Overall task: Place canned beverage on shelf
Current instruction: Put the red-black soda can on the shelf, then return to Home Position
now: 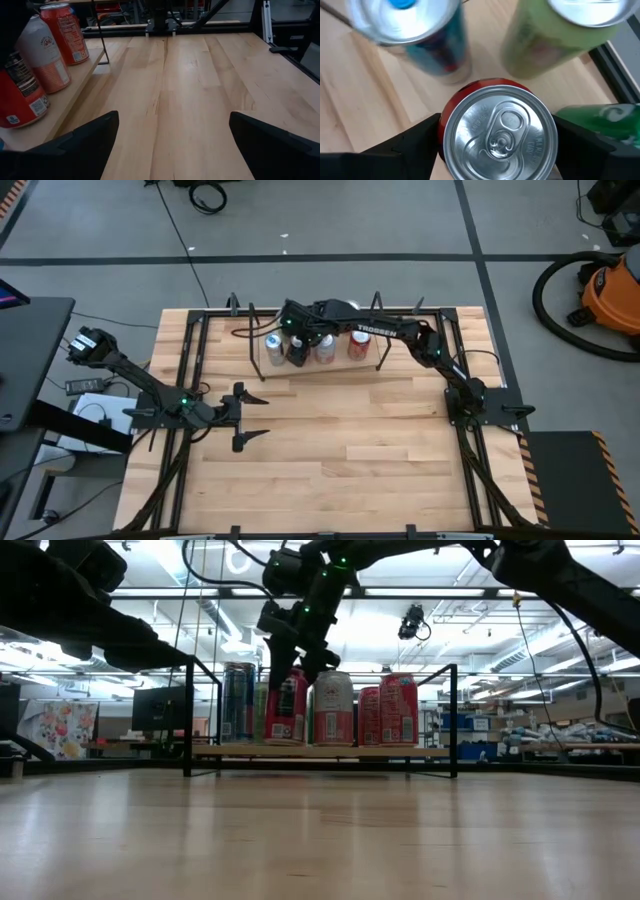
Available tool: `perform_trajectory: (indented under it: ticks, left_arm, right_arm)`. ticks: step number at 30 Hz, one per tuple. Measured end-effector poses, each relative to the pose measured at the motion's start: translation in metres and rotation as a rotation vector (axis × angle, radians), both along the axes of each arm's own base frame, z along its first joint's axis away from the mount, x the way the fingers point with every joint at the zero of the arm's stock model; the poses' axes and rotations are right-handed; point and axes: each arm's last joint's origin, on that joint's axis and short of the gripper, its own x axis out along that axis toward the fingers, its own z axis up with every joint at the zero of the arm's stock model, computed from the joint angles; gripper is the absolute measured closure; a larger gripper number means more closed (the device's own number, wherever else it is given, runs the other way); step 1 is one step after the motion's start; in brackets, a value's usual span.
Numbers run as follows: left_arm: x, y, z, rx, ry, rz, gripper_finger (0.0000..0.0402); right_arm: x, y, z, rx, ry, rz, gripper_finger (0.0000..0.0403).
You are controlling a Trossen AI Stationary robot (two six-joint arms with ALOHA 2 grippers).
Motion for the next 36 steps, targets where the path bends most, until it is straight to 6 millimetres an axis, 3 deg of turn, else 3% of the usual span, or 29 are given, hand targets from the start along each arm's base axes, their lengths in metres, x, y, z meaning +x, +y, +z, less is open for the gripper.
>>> perform_trajectory:
  ticks: [13,25,30,36]
  left_arm:
    - [0.000,0.000,0.000,-0.006,-0.001,0.001,0.0010]
    - [0.000,0.000,0.003,-0.021,-0.031,0.001,0.0010]
    - [-0.007,0.001,0.014,-0.039,-0.082,-0.017,0.0010]
    - [-0.026,0.009,0.025,-0.042,-0.111,0.012,0.0010]
  right_arm:
    - [0.002,0.005,0.001,-0.023,-0.001,0.018,0.0046]
    - [-0.016,0.008,0.047,-0.105,-0.069,0.048,0.0046]
    - [-0.027,0.036,0.086,-0.270,-0.125,0.088,0.0050]
    - [-0.033,0.068,0.085,-0.285,-0.105,0.144,0.0054]
